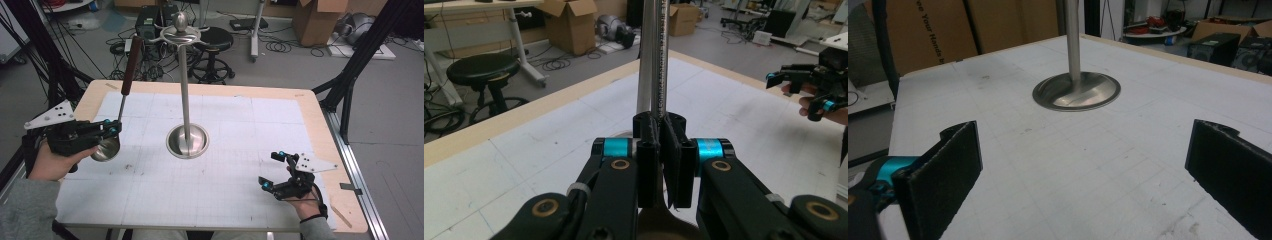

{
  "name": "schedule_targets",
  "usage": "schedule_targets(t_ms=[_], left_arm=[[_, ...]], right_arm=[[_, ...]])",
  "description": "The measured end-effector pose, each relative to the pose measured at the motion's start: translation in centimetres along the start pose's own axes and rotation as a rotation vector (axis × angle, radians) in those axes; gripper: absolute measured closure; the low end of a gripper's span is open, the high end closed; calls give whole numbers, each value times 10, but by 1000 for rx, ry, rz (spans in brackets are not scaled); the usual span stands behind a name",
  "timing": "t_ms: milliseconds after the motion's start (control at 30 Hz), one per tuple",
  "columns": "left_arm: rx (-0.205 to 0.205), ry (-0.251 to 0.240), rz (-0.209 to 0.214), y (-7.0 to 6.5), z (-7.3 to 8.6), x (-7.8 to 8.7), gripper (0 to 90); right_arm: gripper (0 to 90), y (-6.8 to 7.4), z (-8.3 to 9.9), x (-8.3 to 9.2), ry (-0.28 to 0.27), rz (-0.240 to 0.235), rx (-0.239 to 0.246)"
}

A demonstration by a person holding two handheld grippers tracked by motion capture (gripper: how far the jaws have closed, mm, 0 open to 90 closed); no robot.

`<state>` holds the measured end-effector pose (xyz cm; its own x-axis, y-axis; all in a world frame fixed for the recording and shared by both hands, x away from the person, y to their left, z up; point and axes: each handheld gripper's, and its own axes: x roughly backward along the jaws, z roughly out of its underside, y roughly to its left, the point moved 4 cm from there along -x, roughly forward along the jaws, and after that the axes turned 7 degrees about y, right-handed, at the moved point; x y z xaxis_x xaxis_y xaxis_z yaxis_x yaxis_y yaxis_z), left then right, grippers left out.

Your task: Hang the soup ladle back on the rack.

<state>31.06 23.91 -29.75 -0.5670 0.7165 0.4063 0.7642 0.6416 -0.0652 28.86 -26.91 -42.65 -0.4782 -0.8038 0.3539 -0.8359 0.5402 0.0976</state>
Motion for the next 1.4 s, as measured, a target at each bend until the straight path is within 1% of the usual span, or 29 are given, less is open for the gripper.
schedule_targets(t_ms=[200, 267, 400, 633, 833, 967, 1067, 1100, 1267, 1400], left_arm=[[2, -4, 8, 0, -4, -4, 847], [10, -3, 8, 1, -5, -5, 847], [5, 6, 12, 0, -7, -9, 847], [25, -27, 19, 2, -11, -13, 847], [18, -16, 27, -1, -12, -19, 847], [17, -6, 22, 0, -12, -22, 847], [24, -6, 30, -1, -12, -24, 847], [20, -5, 31, 0, -13, -24, 847], [33, 0, 42, 1, -14, -25, 847], [52, 17, 68, 1, -15, -28, 846]], right_arm=[[8, 1, 0, 0, -1, -1, -5], [8, 0, 0, 0, -1, -1, -1], [8, 1, -1, 0, -1, 0, -1], [8, 1, -1, 0, 0, 1, 1], [8, 0, -1, 0, -2, 0, -1], [8, 0, -1, 0, -2, 1, -2], [8, 0, -1, 0, -4, 1, 2], [8, 0, -1, 0, -4, 1, 3], [8, -1, -1, 1, -7, 2, 5], [8, 0, -1, 1, -5, 1, 1]])
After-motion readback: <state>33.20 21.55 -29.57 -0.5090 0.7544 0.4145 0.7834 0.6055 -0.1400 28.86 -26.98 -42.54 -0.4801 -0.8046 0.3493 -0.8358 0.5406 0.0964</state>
